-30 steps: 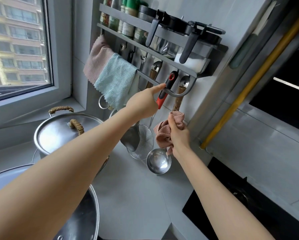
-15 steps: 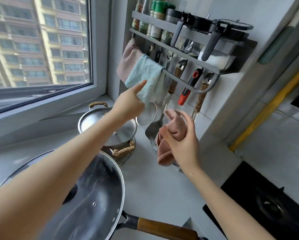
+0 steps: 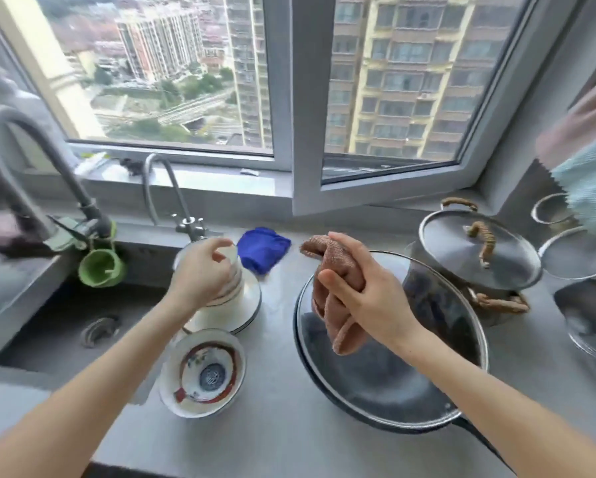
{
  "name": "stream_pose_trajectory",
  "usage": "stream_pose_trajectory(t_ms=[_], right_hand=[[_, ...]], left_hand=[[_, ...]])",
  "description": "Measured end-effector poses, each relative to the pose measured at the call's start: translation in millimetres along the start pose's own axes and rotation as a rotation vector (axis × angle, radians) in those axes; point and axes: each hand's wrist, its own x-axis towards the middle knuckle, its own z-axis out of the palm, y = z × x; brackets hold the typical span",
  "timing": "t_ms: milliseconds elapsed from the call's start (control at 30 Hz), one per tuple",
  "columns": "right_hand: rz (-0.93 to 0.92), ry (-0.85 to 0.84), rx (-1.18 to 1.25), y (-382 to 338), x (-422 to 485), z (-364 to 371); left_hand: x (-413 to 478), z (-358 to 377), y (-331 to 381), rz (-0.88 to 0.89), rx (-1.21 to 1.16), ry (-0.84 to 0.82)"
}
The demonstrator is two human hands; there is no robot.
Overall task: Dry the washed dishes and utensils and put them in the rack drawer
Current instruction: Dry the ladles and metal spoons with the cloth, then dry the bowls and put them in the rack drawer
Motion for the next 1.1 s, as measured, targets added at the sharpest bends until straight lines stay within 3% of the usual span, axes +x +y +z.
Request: stream_pose_trajectory(t_ms=[100,200,467,700,1100], right_hand=[[-0.026,-0.093,0.011,-15.7,5.1,43.2],[-0.012,-0.154,-0.006,-26.0,4.3,75.3],[0.065,-0.203,-0.086,-39.1,-7.9,110.6],[0.141,-0.143,-0.157,-39.6,-28.1,116.3],[0.175,-0.03,-0.167,-44.0,-55.2,112.0]], left_hand=[[-33.3,-29.0,-66.2,-0.161,0.102,0.131],[-67.0,-25.0,-113.9,-0.238,0.197,0.072],[-73.0,30.7,-145.0,0.019,0.642,-0.312],[-54.7,63.0,-143.5,0.164,0.981,-0.418],[-38.6,50.3,-154.2,0.172,0.845,-0.343]])
